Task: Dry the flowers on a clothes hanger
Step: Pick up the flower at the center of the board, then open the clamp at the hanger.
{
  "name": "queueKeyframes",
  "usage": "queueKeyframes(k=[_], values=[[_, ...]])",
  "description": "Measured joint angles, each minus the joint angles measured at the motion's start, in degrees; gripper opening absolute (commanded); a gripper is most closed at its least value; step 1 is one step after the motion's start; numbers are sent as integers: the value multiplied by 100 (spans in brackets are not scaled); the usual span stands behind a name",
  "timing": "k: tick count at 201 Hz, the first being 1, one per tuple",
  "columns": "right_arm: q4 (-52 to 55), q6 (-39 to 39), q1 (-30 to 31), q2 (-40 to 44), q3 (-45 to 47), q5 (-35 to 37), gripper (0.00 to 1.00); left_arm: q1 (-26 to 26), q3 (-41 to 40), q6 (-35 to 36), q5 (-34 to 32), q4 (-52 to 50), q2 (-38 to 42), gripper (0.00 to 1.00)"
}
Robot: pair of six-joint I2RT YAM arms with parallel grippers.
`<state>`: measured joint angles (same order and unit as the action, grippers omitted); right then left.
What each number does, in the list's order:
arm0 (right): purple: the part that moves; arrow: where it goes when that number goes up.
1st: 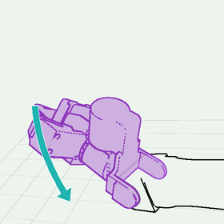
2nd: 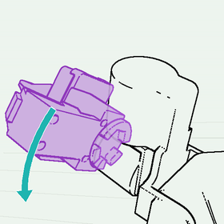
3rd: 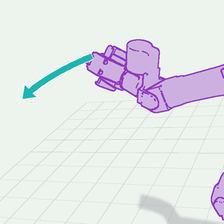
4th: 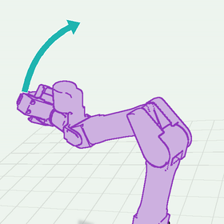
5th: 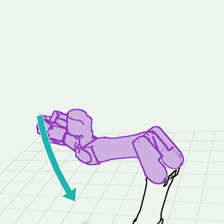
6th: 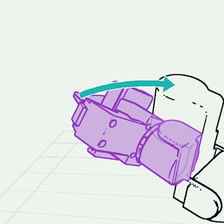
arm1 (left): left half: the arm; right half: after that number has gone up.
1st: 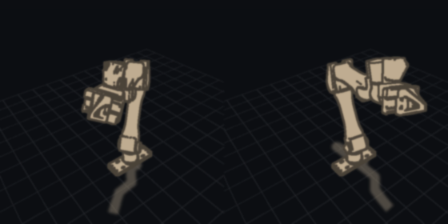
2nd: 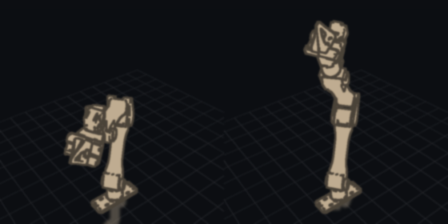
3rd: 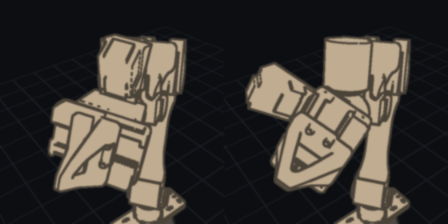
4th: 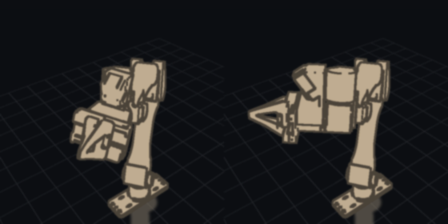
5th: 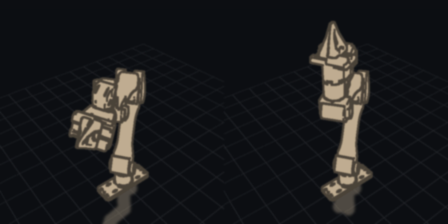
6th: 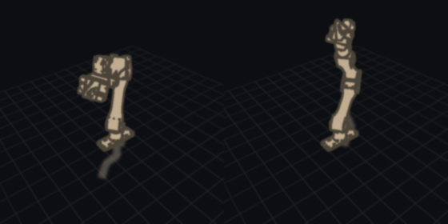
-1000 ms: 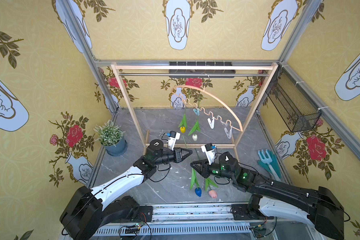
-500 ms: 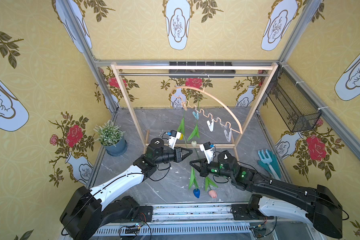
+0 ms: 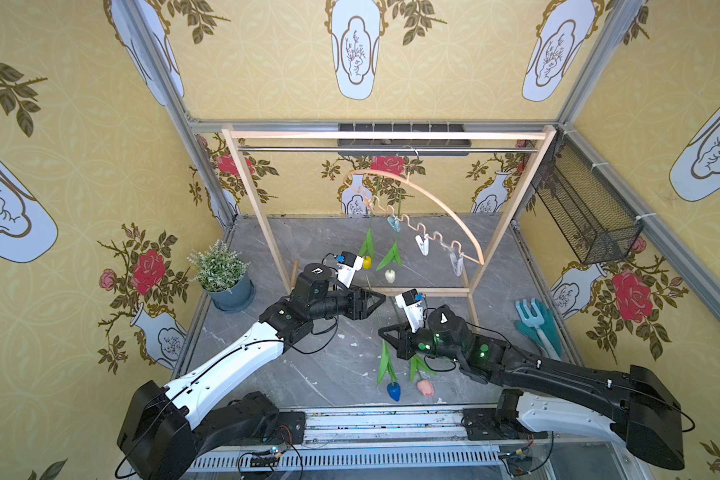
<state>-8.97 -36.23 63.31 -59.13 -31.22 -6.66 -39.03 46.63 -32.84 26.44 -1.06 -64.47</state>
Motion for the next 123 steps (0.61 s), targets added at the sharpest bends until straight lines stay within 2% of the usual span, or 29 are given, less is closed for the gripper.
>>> queueKeyframes(k=[27, 50, 72, 123], values=[[385, -149, 7, 330, 170, 302, 0, 26, 144, 74, -391, 20, 205, 60], [831, -323, 22, 612, 254, 610, 0, 68, 116, 31, -837, 33, 404, 64], [1281, -516, 57, 957, 280, 955, 0, 166, 26, -144, -1163, 52, 549, 64], [2404, -1045, -39, 1565, 140, 1941, 0, 264, -24, -315, -1213, 168, 772, 64]])
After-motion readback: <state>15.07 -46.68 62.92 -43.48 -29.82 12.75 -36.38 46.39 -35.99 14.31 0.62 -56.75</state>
